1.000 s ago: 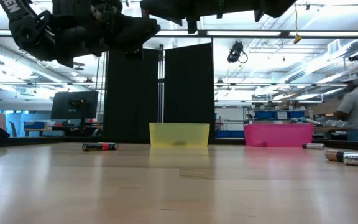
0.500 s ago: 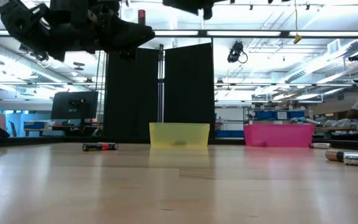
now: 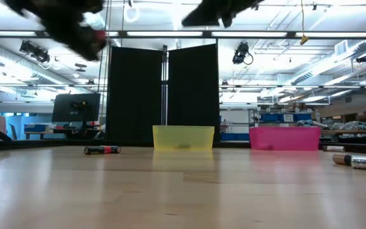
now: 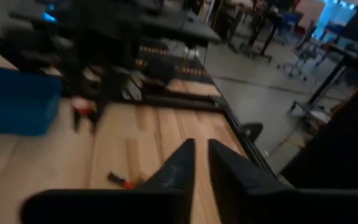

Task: Sort batteries
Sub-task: Put the black-red battery into the blue bin

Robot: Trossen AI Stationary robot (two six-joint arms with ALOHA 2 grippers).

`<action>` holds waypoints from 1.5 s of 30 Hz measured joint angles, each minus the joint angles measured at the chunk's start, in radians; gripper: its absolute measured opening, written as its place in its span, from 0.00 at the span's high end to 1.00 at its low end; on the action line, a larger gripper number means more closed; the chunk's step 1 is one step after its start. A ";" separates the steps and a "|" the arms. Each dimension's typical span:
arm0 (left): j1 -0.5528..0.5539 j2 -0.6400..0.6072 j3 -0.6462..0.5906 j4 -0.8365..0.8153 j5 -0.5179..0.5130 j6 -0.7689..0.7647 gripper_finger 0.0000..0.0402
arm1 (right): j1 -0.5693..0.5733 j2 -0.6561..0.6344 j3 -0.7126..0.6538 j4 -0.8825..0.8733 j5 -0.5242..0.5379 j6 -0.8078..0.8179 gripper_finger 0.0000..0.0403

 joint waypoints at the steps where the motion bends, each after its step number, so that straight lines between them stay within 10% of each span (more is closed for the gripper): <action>1: -0.036 0.000 0.018 -0.078 -0.004 -0.050 0.86 | -0.005 0.006 0.000 -0.007 0.001 0.000 0.96; 20: -0.749 0.134 0.005 -0.507 0.012 -1.115 0.86 | -0.042 0.048 -0.001 -0.059 0.000 -0.003 0.96; 45: -0.865 0.354 -0.116 -0.193 0.127 -1.192 0.80 | -0.044 -0.056 -0.001 -0.318 0.027 0.115 0.96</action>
